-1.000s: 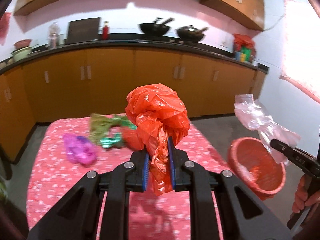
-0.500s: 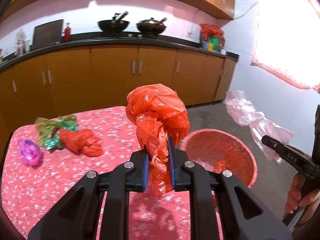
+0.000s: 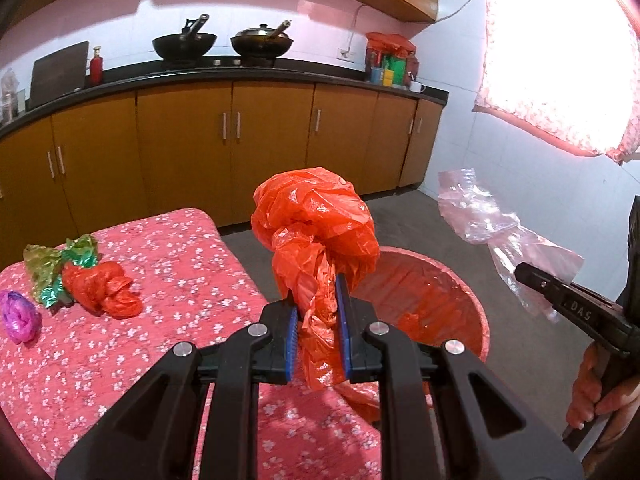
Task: Collect trash
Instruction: 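Carry the clear bag and red bag over the orange basket and open both grippers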
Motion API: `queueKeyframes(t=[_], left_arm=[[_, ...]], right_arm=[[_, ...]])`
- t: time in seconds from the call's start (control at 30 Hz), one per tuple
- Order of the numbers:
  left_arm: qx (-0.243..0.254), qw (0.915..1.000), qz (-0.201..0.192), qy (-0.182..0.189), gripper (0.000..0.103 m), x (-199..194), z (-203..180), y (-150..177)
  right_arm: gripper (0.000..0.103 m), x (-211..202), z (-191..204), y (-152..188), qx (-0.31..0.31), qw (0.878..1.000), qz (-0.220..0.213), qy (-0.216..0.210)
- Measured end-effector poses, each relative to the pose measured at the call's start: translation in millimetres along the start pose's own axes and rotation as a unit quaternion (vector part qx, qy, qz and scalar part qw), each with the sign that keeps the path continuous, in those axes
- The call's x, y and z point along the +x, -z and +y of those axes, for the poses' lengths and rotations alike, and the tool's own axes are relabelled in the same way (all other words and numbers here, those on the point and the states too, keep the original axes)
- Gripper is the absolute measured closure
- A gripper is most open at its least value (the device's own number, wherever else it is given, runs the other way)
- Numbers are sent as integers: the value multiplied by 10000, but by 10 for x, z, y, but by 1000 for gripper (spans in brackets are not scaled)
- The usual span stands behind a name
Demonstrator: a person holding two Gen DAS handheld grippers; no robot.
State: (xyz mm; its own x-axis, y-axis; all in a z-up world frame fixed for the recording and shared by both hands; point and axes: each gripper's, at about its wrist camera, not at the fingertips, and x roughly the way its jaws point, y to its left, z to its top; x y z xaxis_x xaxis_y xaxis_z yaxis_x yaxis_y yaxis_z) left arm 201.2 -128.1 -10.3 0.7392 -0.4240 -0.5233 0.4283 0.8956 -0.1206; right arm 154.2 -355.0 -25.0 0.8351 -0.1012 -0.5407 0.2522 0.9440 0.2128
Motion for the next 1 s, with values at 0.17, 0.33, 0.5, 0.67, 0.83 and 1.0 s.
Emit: queueKeyframes(t=[0.17, 0.33, 0.5, 0.67, 0.83, 1.0], left_arm=[[63, 9999, 54, 63, 87, 91, -97, -4], [139, 9997, 139, 143, 87, 197, -191, 20], [208, 9992, 242, 228, 87, 328, -303, 44], [225, 9987, 352, 308, 86, 484, -394, 55], [311, 9975, 497, 394, 86, 664, -477, 101], [355, 9965, 609, 451, 86, 803, -527, 154]], right_arm=[[100, 34, -48, -5, 30, 10000, 13, 55], [100, 87, -77, 17, 58, 9999, 73, 102], [100, 169, -139, 53, 119, 9997, 151, 123], [100, 268, -175, 65, 153, 9996, 213, 141], [100, 393, -207, 62, 158, 9993, 286, 157], [100, 524, -230, 100, 167, 9991, 372, 141]])
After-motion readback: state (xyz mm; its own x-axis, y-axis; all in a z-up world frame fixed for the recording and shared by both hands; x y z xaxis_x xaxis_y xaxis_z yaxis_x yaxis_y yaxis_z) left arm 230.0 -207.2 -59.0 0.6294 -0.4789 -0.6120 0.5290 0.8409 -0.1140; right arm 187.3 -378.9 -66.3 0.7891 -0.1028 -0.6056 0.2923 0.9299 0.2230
